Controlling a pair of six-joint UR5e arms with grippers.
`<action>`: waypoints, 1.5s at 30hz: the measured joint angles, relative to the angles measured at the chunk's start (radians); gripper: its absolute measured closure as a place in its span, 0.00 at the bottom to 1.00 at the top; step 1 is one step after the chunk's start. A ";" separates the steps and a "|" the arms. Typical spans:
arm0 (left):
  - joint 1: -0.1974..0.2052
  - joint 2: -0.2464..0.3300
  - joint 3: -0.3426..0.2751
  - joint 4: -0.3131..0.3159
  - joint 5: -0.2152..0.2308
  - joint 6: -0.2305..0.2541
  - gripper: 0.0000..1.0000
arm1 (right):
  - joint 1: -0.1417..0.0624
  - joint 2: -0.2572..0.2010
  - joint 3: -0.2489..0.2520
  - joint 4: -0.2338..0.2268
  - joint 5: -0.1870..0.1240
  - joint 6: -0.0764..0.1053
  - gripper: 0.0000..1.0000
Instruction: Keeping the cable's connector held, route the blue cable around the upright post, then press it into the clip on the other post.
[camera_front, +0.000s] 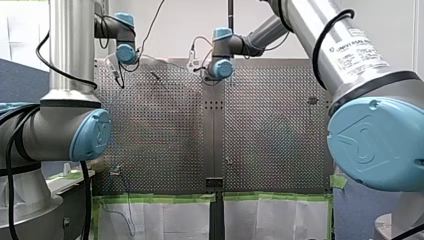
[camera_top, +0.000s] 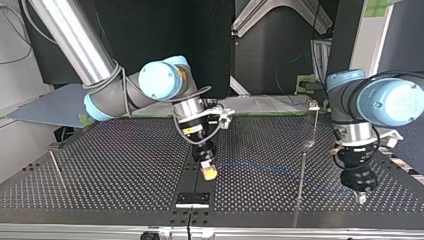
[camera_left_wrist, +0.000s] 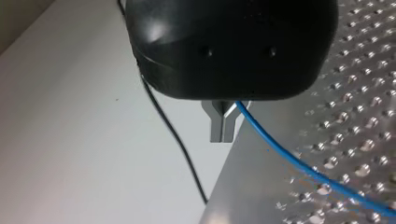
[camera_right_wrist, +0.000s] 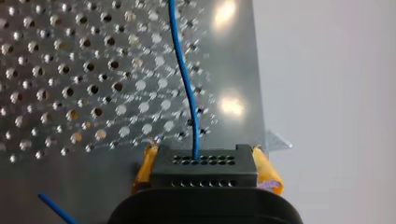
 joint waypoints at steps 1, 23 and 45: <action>-0.001 -0.003 0.000 0.000 0.004 0.000 1.00 | -0.003 0.001 0.000 0.000 0.000 0.000 1.00; -0.014 -0.140 0.000 -0.006 -0.001 0.007 1.00 | -0.018 0.048 0.022 0.014 0.003 -0.027 1.00; -0.078 -0.233 0.000 -0.050 0.028 -0.054 0.86 | -0.002 0.157 0.051 0.025 0.006 -0.046 1.00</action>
